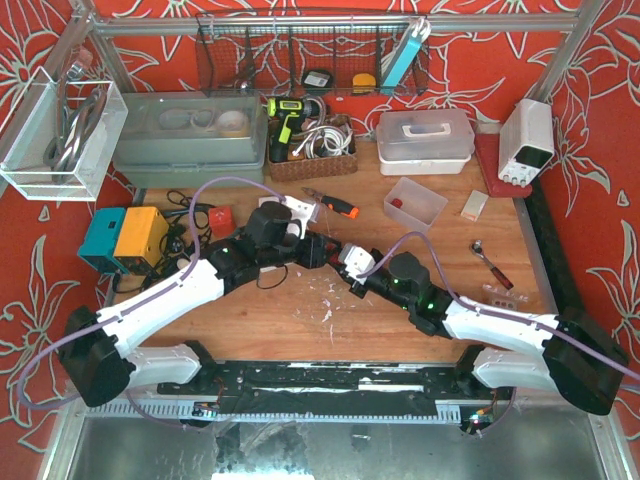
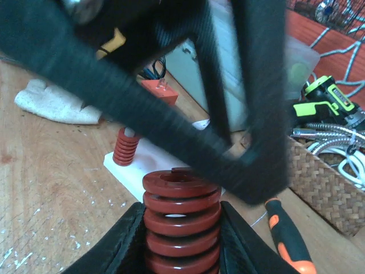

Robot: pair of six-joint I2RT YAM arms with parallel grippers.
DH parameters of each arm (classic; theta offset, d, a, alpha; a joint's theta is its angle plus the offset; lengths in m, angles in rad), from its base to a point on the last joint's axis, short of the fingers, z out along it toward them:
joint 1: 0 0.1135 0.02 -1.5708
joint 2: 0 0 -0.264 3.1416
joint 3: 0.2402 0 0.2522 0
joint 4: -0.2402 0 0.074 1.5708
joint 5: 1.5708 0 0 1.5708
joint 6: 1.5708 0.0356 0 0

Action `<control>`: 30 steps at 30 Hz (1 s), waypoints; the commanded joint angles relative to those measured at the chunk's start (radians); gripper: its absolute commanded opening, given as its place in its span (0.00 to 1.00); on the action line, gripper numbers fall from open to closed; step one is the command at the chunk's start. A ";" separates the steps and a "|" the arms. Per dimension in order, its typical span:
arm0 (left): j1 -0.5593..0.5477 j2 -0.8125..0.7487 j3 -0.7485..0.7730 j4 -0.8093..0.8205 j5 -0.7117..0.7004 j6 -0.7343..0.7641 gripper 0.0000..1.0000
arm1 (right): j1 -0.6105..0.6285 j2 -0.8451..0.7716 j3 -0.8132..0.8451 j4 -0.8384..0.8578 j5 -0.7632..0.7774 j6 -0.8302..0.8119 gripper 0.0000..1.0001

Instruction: Install the large spring

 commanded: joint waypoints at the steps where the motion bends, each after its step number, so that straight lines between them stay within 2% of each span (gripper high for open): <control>1: -0.002 0.025 0.025 -0.093 0.089 0.028 0.57 | 0.014 -0.002 -0.003 0.088 0.019 -0.045 0.05; 4: -0.002 0.032 0.024 -0.095 0.085 0.025 0.56 | 0.017 0.000 -0.006 0.091 0.027 -0.050 0.05; 11: -0.002 0.041 0.017 -0.091 0.120 0.014 0.48 | 0.020 0.004 -0.003 0.090 0.029 -0.049 0.05; 16: -0.002 0.043 0.005 -0.054 0.167 -0.006 0.33 | 0.022 0.012 -0.002 0.091 0.021 -0.049 0.06; 21: -0.002 0.031 0.000 -0.034 0.161 -0.017 0.18 | 0.023 0.017 -0.002 0.090 0.023 -0.047 0.12; 26: 0.000 0.008 -0.005 -0.010 0.119 -0.030 0.02 | 0.023 0.030 0.011 0.066 0.031 -0.039 0.27; 30: 0.004 0.001 -0.005 -0.001 0.051 -0.032 0.00 | 0.024 0.032 0.023 0.048 0.055 -0.014 0.46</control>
